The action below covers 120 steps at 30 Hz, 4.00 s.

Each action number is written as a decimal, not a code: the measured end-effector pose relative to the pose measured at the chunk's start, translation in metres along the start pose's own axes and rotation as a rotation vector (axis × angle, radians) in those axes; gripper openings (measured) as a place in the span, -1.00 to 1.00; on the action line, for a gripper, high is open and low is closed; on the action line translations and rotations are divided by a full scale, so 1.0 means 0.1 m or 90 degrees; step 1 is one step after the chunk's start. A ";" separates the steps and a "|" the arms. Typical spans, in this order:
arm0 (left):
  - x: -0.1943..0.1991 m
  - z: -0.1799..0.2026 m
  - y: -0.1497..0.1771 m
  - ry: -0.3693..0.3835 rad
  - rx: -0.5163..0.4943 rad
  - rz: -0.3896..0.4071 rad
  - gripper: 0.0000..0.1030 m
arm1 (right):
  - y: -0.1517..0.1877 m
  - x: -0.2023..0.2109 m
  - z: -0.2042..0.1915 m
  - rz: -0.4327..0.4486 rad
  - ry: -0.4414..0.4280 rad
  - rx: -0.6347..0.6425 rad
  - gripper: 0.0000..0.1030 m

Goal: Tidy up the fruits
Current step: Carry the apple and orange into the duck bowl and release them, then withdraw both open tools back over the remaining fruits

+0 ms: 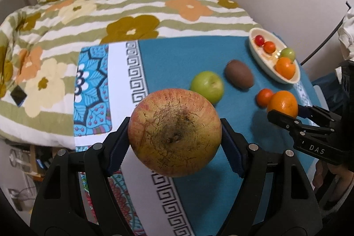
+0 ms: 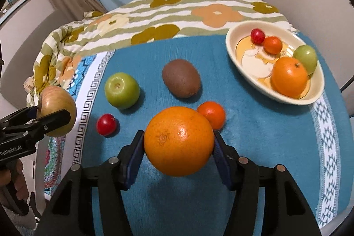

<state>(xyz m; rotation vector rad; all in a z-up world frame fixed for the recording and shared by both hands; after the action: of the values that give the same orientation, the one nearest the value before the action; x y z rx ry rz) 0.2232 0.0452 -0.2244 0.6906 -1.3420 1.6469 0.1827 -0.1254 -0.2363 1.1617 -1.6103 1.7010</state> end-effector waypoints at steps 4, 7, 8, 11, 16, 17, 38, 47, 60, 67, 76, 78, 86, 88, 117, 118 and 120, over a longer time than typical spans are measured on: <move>0.09 0.25 -0.07 0.003 -0.017 0.012 0.57 | -0.08 0.18 0.12 0.019 -0.005 -0.001 0.06; 0.14 0.48 -0.12 0.012 -0.018 0.019 0.57 | -0.15 0.31 0.27 0.029 -0.012 0.000 0.06; 0.15 0.57 -0.14 0.013 -0.017 0.023 0.57 | -0.18 0.36 0.34 0.033 -0.015 0.005 0.07; 0.16 0.85 -0.21 0.019 -0.012 0.032 0.57 | -0.24 0.46 0.53 0.041 -0.021 0.016 0.06; 0.07 1.28 -0.30 0.031 -0.008 0.036 0.57 | -0.34 0.58 0.95 0.052 -0.022 0.023 0.07; 0.04 1.38 -0.32 0.035 -0.005 0.036 0.57 | -0.35 0.60 1.05 0.054 -0.022 0.023 0.06; -0.98 2.42 -0.63 0.007 0.050 0.018 0.57 | -0.76 0.32 2.27 0.049 -0.062 0.091 0.06; -1.44 2.48 -0.71 -0.030 0.068 -0.013 0.57 | -0.92 0.07 2.46 0.038 -0.095 0.115 0.06; -1.46 2.51 -0.86 -0.042 0.080 0.012 1.00 | -0.98 -0.06 2.57 0.033 -0.123 0.116 0.06; -1.27 2.50 -0.89 -0.056 0.081 0.030 1.00 | -1.04 -0.04 2.58 0.036 -0.129 0.131 0.06; -1.07 2.35 -0.75 -0.081 0.104 0.032 1.00 | -1.11 -0.16 2.42 0.032 -0.152 0.181 0.07; -1.02 2.30 -0.71 -0.090 0.109 0.033 1.00 | -1.11 -0.22 2.37 0.029 -0.159 0.191 0.06; -0.86 2.07 -0.51 -0.123 0.137 0.038 1.00 | -1.06 -0.46 2.26 0.033 -0.175 0.233 0.07; -0.84 2.02 -0.48 -0.125 0.145 0.039 1.00 | -1.06 -0.48 2.27 0.037 -0.171 0.235 0.07; -0.18 1.96 -0.39 -0.128 0.142 0.106 1.00 | -1.01 0.18 2.22 0.092 -0.144 0.214 0.99; -0.13 1.94 -0.38 -0.127 0.144 0.110 1.00 | -0.99 0.22 2.19 0.093 -0.142 0.219 0.99; -0.02 1.86 -0.33 -0.126 0.148 0.118 1.00 | -0.97 0.34 2.11 0.098 -0.138 0.228 0.99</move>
<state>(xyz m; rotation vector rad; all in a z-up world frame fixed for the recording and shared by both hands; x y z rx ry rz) 0.2339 -0.1325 -0.1615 0.9078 -1.4009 1.9460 0.2954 -0.3211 -0.1728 1.4673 -1.5962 2.0870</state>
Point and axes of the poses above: each gripper's, at about its wrist camera, not at the fingertips, and x roughly against the way its jaws point, z to its right, y to its underside, the point moved 9 cm from there along -x, roughly the way its jaws point, and after that the axes turned 11 degrees about x, right-handed, at the moved point
